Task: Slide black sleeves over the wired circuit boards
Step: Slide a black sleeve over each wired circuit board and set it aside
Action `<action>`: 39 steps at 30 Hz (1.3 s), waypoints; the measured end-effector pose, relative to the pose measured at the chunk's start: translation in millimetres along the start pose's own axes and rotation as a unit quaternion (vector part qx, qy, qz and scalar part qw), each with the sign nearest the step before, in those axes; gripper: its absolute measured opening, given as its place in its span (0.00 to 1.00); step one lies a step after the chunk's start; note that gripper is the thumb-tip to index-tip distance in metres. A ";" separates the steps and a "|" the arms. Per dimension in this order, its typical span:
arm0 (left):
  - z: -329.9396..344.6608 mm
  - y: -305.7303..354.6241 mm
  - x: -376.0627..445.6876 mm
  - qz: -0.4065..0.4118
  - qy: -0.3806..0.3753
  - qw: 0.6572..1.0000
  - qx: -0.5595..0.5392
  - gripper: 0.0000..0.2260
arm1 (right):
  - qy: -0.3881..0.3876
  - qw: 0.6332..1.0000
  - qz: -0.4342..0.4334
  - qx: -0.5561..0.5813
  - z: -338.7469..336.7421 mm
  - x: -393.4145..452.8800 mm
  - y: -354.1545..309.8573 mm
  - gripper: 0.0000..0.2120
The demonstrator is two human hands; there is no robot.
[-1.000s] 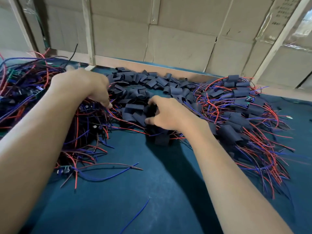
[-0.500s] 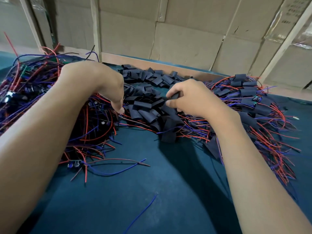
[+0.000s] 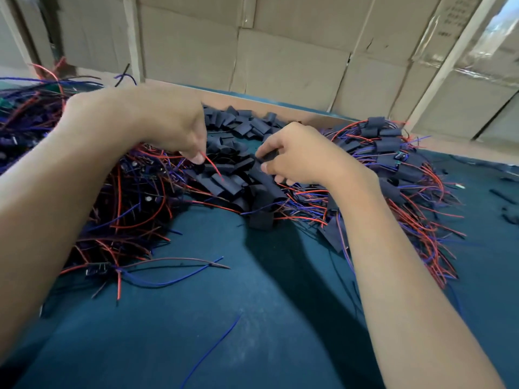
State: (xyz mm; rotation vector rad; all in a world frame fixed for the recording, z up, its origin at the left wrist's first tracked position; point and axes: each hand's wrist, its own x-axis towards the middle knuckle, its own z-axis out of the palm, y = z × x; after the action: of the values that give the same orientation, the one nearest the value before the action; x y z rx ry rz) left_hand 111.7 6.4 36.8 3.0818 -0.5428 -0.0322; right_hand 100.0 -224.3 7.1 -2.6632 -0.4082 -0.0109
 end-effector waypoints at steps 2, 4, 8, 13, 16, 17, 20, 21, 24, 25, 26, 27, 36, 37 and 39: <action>-1.4 6.1 -1.2 0.037 0.049 0.995 -0.078 0.02 | 0.017 0.999 -0.004 0.031 -0.1 0.4 0.5 0.18; -1.9 14.3 -1.7 0.069 0.074 0.985 -0.141 0.02 | 0.038 0.994 0.006 0.099 -2.3 -0.5 1.5 0.22; 0.1 29.5 -2.4 0.113 0.079 0.956 -0.258 0.06 | 0.031 0.975 0.026 0.221 -9.9 -7.7 7.4 0.19; 3.3 40.5 -3.9 0.158 0.112 0.913 -0.360 0.08 | -0.058 0.928 0.043 0.366 -31.3 -21.7 18.2 0.19; 2.0 43.4 -4.7 0.176 0.135 0.892 -0.394 0.08 | -0.072 0.923 0.019 0.378 -42.7 -28.2 25.2 0.16; 1.8 43.8 -4.7 0.171 0.141 0.892 -0.395 0.07 | -0.066 0.924 0.005 0.377 -45.7 -29.8 26.9 0.16; 3.6 44.5 -4.6 0.146 0.162 0.892 -0.396 0.09 | -0.013 0.949 -0.025 0.315 -51.0 -31.5 30.3 0.19; 4.1 44.6 -4.2 0.139 0.169 0.887 -0.406 0.09 | 0.010 0.959 -0.026 0.283 -51.7 -30.7 29.9 0.19; 6.1 45.3 -1.8 0.123 0.182 0.871 -0.440 0.10 | 0.044 0.976 -0.012 0.212 -51.7 -27.7 24.9 0.20; 6.7 45.8 -1.0 0.119 0.181 0.868 -0.447 0.10 | 0.037 0.979 -0.004 0.199 -50.5 -26.6 22.1 0.21; 7.4 46.0 -0.1 0.115 0.180 0.866 -0.452 0.10 | 0.023 0.981 0.006 0.191 -48.5 -25.7 19.6 0.23; 7.9 46.3 0.8 0.111 0.181 0.865 -0.454 0.10 | 0.004 0.983 0.014 0.184 -46.2 -24.9 17.2 0.25; 10.6 53.7 -4.6 0.131 0.201 0.868 -0.435 0.07 | -0.035 0.984 -0.050 0.167 -41.2 -27.4 4.3 0.26; 10.6 53.5 -4.7 0.132 0.200 0.866 -0.438 0.07 | -0.033 0.984 -0.059 0.165 -41.8 -28.2 4.9 0.25; 10.4 51.8 -3.5 0.136 0.203 0.860 -0.447 0.06 | -0.027 0.981 -0.063 0.183 -42.7 -29.9 6.0 0.22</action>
State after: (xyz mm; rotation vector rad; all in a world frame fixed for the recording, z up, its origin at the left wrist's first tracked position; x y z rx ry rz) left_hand 90.5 -41.1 27.3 2.0054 -0.6756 0.2791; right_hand 75.6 -256.2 40.9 -2.2770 -0.5400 0.0886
